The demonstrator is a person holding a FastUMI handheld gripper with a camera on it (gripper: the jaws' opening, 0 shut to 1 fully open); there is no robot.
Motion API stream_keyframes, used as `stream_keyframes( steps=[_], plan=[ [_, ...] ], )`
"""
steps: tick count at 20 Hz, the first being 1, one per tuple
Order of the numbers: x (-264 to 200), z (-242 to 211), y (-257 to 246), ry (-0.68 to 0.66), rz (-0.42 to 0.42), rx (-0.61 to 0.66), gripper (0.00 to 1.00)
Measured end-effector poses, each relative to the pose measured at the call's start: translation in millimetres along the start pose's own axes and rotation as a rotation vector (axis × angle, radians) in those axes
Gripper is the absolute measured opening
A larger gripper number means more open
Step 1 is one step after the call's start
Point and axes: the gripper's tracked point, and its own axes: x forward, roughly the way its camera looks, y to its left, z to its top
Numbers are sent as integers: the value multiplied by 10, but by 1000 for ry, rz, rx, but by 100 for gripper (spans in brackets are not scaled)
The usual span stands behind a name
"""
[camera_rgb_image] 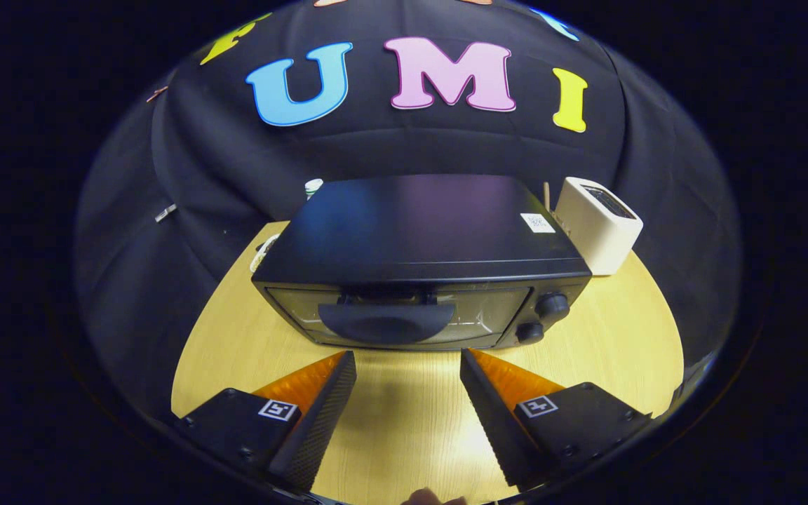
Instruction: Open the toaster oven, put the food inside, and close the toaster oven door.
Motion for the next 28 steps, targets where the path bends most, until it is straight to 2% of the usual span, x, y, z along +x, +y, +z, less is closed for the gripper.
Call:
stream_keyframes(
  steps=[7,12,18,28],
  plan=[
    [-229,306,-258,-129,-8,-58,98],
    [-511,711,-500,-243,-7,-68,98],
    [-864,1247,-920,-385,-20,-83,97],
    [-1485,1925,-1790,-542,-51,-57,97]
  ],
)
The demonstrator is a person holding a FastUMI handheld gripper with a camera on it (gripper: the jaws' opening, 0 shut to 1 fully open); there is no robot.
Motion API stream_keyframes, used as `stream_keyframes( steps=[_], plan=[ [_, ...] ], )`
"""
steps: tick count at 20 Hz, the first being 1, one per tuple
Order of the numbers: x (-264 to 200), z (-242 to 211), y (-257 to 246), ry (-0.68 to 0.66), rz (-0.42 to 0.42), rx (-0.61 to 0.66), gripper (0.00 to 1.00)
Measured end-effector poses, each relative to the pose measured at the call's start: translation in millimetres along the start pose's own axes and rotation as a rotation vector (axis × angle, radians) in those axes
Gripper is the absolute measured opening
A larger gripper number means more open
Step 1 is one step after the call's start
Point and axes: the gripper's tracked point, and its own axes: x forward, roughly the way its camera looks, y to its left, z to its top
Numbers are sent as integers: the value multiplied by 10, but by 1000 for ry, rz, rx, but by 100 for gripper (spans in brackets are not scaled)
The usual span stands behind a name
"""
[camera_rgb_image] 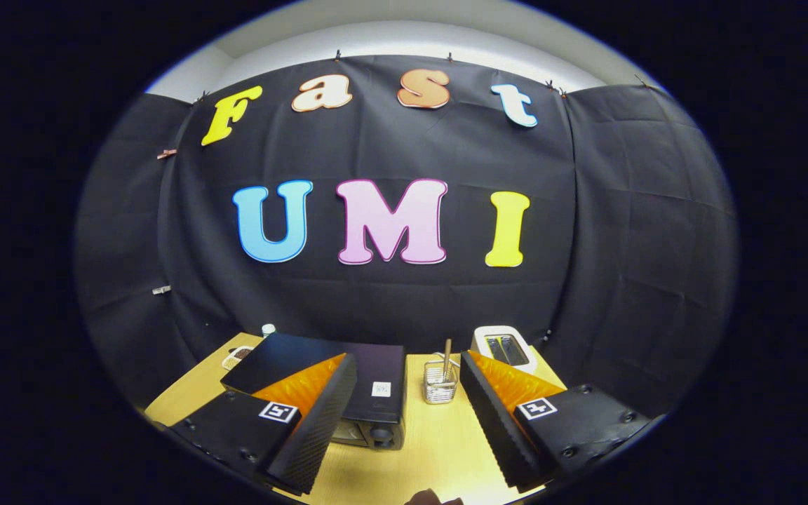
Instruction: Open the toaster oven, put the food inside, and close the toaster oven door.
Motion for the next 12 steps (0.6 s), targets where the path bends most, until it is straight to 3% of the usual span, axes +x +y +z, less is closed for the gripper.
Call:
stream_keyframes(
  steps=[12],
  plan=[
    [-412,601,-696,-101,-7,11,97]
  ],
)
